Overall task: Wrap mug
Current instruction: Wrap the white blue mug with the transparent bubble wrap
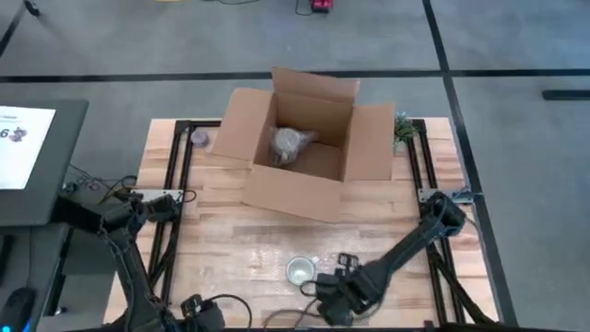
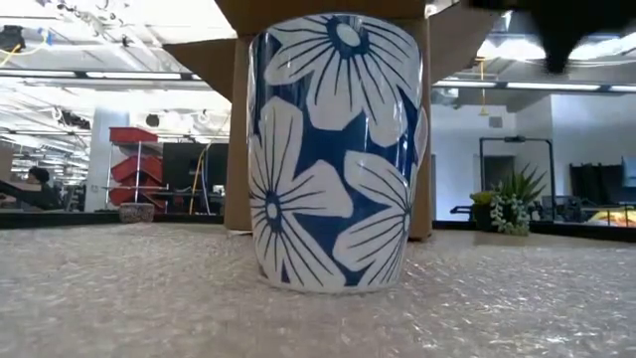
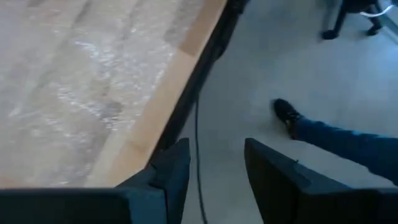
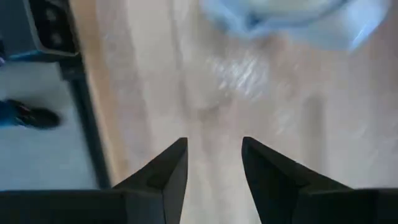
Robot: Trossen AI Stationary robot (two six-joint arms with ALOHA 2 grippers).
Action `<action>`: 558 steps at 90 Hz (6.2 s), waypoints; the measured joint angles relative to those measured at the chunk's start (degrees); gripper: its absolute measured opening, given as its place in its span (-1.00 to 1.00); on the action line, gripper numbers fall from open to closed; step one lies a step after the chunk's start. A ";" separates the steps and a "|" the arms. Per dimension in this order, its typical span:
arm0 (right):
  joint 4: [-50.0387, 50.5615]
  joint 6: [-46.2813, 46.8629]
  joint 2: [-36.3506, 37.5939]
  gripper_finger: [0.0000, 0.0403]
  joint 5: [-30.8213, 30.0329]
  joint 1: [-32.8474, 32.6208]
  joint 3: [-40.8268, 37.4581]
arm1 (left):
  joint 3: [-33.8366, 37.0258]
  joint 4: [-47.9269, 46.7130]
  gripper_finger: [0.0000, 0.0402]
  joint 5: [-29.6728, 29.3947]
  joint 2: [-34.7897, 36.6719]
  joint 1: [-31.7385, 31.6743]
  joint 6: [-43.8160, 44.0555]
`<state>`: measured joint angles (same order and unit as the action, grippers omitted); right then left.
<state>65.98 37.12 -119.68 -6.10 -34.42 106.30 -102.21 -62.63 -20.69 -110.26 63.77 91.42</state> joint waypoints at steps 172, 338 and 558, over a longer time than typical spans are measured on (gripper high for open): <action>-12.47 8.83 -4.17 -0.78 -6.67 9.80 2.08 | 0.00 -11.39 -0.34 -2.03 0.06 0.31 14.24; -16.79 50.98 -2.75 -0.71 8.96 -12.12 -19.30 | 26.72 9.67 -0.90 8.89 0.02 -10.23 -9.09; -12.83 70.88 29.24 -1.00 -17.13 -5.19 -31.35 | 15.61 -11.67 -1.00 -4.08 20.55 -0.78 2.73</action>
<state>53.14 108.01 -90.44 -23.23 -39.61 74.95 -86.61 -74.30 -24.77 -89.70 62.98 94.14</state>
